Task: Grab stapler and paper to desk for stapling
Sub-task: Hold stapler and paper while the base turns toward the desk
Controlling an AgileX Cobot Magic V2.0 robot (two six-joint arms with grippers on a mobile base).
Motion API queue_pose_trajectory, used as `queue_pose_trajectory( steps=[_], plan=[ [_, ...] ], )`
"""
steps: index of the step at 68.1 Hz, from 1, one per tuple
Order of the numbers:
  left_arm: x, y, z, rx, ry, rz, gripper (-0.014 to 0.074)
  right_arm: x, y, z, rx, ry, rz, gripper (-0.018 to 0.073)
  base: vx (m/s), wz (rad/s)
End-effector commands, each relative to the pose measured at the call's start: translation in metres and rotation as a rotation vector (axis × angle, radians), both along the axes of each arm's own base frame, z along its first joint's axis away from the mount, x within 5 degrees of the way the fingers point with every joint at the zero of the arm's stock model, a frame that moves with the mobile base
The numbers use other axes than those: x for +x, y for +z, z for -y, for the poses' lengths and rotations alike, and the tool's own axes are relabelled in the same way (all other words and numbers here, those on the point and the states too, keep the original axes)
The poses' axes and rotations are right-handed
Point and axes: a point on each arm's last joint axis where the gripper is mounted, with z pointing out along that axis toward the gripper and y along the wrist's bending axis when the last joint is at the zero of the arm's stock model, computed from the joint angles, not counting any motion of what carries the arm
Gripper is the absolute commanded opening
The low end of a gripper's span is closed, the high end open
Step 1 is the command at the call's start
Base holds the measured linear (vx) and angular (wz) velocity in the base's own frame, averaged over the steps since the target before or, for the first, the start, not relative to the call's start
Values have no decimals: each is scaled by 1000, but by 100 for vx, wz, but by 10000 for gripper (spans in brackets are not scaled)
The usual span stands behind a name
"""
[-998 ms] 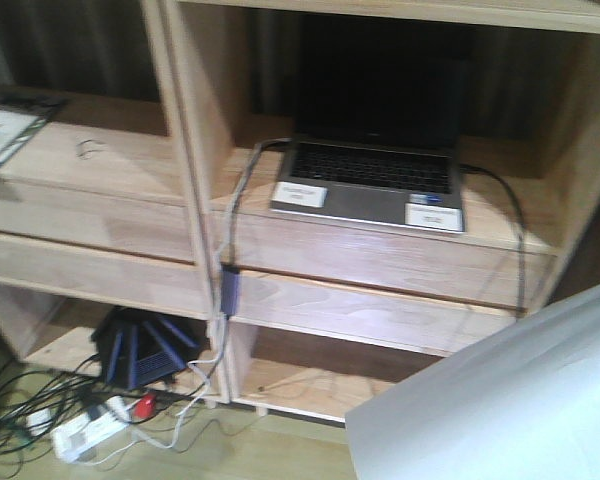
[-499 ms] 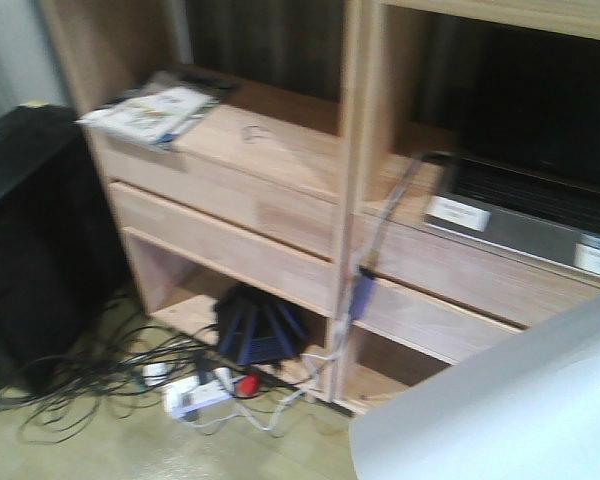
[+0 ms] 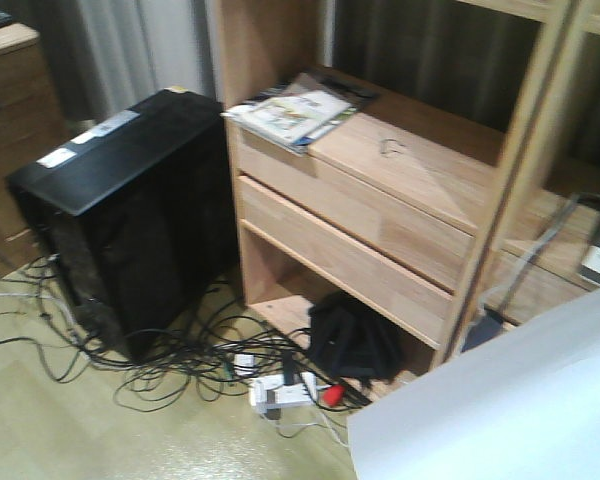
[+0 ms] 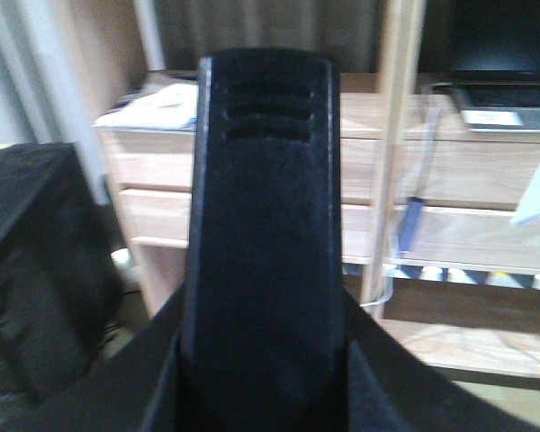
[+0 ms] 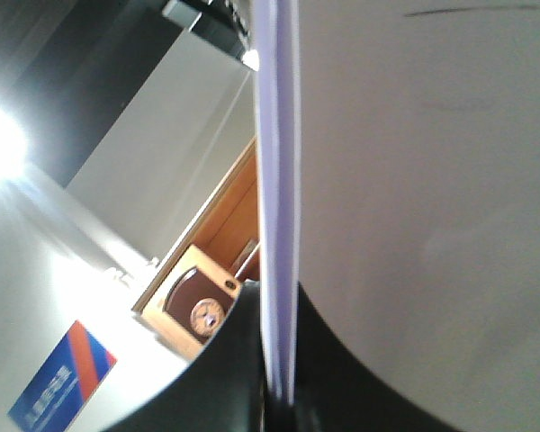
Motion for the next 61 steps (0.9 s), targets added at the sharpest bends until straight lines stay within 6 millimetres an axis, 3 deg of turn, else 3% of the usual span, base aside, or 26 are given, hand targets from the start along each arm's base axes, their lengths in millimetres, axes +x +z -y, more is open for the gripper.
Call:
queue_pose_trajectory(
  steps=[1,32,61],
  plan=[
    [1,18,0,-71,0,111,-6,-1,2,-1,2,10,43,-2,8,38],
    [1,18,0,-71,0,111,-6,-1,2,-1,2,10,43,-2,7,42],
    [1,18,0,-71,0,111,-6,-1,2,-1,2,10,43,-2,10,72]
  ],
)
